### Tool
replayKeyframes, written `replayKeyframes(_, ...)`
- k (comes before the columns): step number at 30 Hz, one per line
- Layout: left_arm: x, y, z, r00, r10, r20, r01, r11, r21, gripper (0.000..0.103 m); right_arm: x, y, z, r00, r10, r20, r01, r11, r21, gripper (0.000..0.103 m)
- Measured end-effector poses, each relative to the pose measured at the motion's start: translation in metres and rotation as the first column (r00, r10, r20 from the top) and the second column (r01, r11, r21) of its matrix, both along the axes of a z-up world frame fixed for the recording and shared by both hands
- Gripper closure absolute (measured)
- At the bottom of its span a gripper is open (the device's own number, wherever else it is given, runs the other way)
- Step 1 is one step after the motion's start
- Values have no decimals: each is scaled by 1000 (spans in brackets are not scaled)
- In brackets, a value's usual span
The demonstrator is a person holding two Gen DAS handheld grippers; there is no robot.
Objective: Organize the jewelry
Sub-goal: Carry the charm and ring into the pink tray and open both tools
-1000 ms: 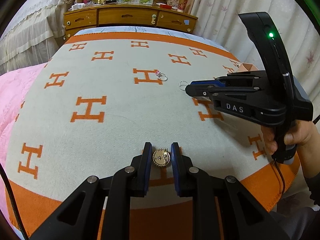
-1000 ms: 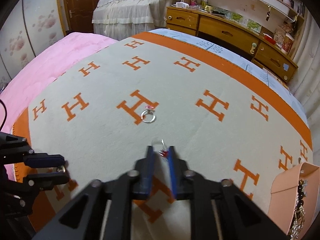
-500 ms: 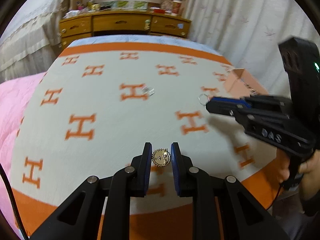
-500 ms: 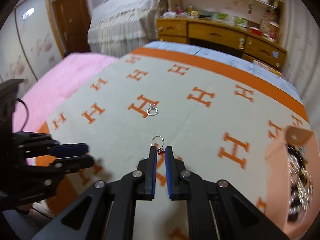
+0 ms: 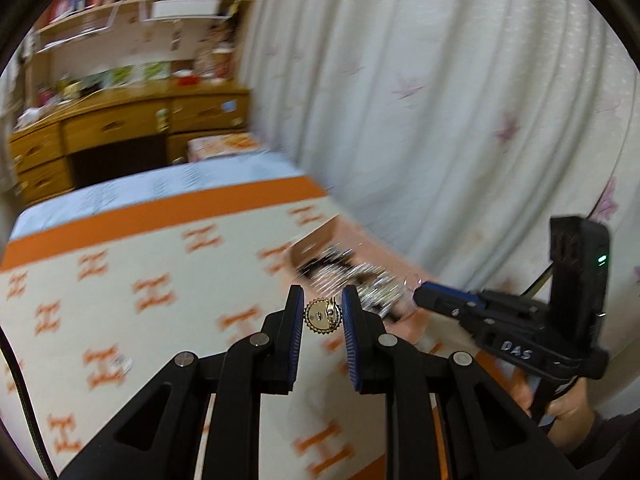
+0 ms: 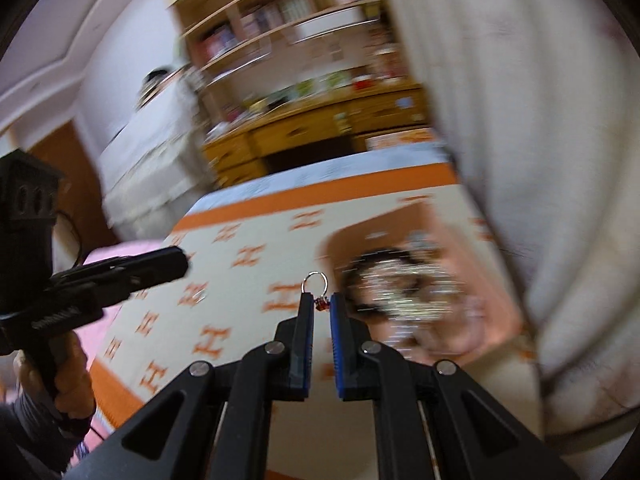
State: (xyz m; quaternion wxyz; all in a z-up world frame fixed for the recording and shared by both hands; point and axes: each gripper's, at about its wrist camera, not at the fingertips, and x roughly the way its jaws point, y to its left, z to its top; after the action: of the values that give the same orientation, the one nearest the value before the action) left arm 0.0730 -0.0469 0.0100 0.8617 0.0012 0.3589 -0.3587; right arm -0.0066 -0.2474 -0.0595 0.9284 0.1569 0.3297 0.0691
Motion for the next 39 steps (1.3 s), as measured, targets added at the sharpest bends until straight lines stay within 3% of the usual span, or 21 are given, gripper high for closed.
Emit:
replayKeyframes(4,20,-36,-6,998,-43,-51,42,999,-11,86,3,-25,-6,996,-81,-33,81,996,21,95)
replayKeyframes(8,38,-66,-31,983,-77,-164,75,997,-19,86,4,-35,-12,994,-102,-49,104,994,42,95)
replayKeyframes(14,34,-86,-59,962,-106,-253,104,994,-18,86,10,-43,-23,987,-134,-88,139,989,47,95)
replayKeyframes(16,31,-88,-63,962,-101,-255,104,995,-2,77,10,-46,-26,984,-151,-96,156,987,49,94)
replayKeyframes(18,28,-88,-62,965,-95,-245,100,995,9,56,10,-49,-28,982,-157,-105,164,985,56,94)
replayKeyframes(19,27,-87,-61,968,-89,-235,94,996,9,54,10,-49,-29,981,-159,-108,166,984,60,94)
replayKeyframes(29,16,-60,-52,978,-40,-205,42,999,6,47,8,-41,-30,981,-158,-114,169,981,91,92)
replayKeyframes(34,7,-25,-50,986,63,-156,-55,997,57,47,8,-17,-23,992,-92,-89,101,990,102,92)
replayKeyframes(39,5,25,-50,973,183,-143,-175,982,71,47,13,23,-15,997,3,-74,1,998,55,92)
